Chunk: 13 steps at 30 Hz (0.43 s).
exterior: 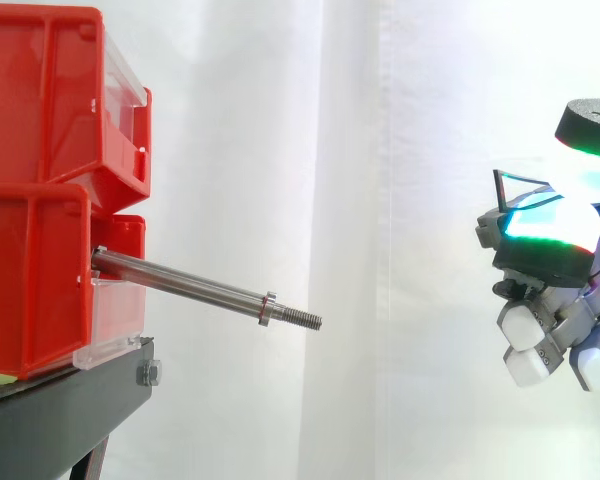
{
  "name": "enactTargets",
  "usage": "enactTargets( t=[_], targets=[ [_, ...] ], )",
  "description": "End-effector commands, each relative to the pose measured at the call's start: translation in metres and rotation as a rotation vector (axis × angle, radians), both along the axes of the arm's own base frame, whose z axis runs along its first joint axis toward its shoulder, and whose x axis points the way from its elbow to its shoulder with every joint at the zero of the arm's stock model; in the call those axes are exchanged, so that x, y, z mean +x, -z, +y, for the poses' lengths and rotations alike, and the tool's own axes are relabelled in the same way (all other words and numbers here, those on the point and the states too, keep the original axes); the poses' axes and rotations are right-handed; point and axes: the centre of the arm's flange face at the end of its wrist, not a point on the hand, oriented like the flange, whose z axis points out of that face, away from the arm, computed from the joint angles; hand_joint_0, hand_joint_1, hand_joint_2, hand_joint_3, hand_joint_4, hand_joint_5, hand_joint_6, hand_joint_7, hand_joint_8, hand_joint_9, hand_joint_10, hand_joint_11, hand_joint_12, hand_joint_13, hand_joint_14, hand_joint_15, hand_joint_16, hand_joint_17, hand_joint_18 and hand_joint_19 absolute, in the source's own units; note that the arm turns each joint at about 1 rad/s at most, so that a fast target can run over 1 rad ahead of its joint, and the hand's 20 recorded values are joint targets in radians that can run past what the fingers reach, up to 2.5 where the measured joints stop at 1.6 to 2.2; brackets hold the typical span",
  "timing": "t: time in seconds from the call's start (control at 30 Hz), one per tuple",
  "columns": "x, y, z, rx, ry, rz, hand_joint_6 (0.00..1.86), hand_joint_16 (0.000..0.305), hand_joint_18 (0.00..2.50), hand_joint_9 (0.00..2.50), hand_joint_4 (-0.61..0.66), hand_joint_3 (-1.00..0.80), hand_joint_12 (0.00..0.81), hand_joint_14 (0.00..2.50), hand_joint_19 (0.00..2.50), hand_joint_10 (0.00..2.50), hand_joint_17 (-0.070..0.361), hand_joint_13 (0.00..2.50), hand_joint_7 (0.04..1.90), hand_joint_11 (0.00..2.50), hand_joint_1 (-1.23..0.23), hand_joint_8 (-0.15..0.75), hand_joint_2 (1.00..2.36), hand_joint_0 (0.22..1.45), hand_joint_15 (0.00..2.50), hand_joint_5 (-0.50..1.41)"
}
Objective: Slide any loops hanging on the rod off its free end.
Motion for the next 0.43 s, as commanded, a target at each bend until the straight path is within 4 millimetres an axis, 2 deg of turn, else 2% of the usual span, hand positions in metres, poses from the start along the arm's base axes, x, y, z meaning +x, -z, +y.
enactTargets(
  t=[0.0,0.4],
  targets=[
    [0.0000,0.0002,0.0002,0.000,0.000,0.000,0.86,0.056,0.75,0.84,-0.17,0.04,0.351,0.00,0.38,0.01,0.125,0.67,1.44,0.24,-0.76,0.307,1.01,0.64,0.05,-0.17],
    [0.0000,0.0002,0.0002,0.000,0.000,0.000,0.86,0.055,0.75,0.84,-0.17,0.04,0.349,0.00,0.38,0.01,0.125,0.67,1.44,0.24,-0.76,0.310,1.01,0.64,0.05,-0.17]
  ],
)
